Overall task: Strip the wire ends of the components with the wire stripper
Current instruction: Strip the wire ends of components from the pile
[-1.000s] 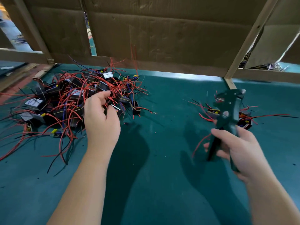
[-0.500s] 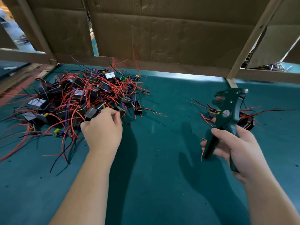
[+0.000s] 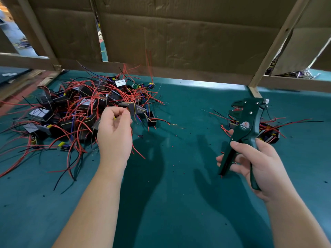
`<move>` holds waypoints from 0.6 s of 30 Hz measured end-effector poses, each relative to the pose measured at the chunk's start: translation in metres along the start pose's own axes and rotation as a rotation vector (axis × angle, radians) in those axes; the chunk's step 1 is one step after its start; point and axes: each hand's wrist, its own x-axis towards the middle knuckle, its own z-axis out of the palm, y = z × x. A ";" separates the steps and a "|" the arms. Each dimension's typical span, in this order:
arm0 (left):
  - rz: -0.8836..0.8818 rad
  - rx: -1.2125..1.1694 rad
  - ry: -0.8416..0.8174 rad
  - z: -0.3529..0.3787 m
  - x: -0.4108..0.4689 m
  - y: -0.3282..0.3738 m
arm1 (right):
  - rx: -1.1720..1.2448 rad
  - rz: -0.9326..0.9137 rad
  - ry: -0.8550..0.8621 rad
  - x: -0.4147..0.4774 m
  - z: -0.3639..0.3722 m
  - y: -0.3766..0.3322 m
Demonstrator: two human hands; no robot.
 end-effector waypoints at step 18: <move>0.621 0.328 -0.678 0.025 -0.041 0.002 | 0.453 0.234 -0.673 -0.017 0.035 -0.001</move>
